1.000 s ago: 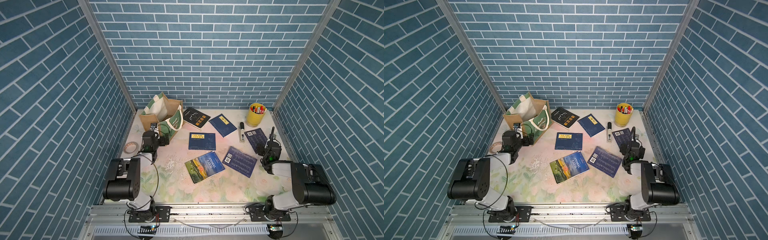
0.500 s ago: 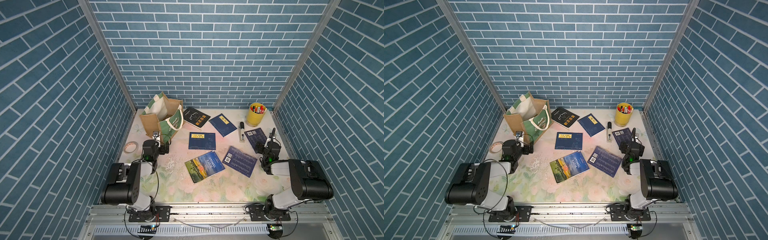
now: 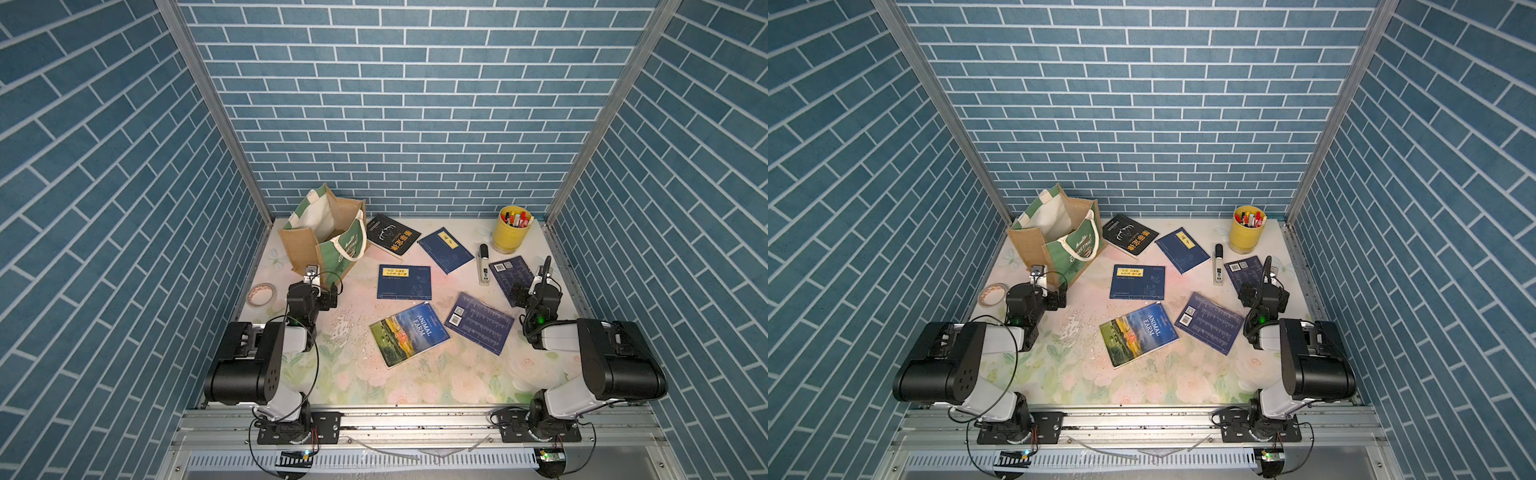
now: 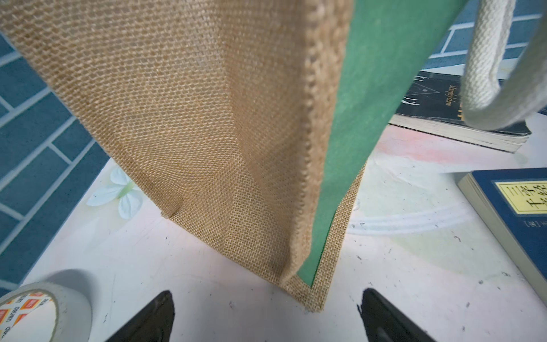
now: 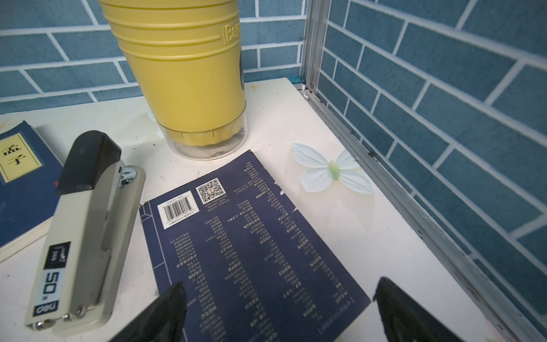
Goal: Take out the books from the canvas bag
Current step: Reset both arms
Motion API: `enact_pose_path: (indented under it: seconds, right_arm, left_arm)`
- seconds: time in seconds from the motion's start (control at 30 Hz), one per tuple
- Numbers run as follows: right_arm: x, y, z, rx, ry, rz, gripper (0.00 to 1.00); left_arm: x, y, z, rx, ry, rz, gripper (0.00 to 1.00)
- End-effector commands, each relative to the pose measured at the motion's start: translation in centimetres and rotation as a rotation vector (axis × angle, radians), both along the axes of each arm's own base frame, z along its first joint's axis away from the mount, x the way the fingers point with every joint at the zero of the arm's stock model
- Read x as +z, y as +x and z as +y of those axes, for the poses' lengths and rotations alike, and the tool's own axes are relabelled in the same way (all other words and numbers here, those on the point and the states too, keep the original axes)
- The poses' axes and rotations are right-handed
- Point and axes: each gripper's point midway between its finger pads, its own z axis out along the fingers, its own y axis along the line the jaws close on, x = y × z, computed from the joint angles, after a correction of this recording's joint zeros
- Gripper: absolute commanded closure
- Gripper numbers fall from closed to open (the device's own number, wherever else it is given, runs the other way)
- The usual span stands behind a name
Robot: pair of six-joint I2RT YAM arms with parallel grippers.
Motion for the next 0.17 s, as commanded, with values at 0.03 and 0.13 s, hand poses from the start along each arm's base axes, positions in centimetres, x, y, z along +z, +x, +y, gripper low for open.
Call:
enact_pose_path:
  seconds: [0.03, 0.13]
  right_arm:
    - [0.37, 0.13, -0.09, 0.012, -0.034, -0.012, 0.01]
    - [0.41, 0.12, -0.08, 0.012, -0.034, -0.014, 0.01]
  left_arm:
    - [1.04, 0.6, -0.18, -0.006, 0.01, -0.034, 0.0]
    - [1.19, 0.3, -0.06, 0.0, 0.013, -0.046, 0.0]
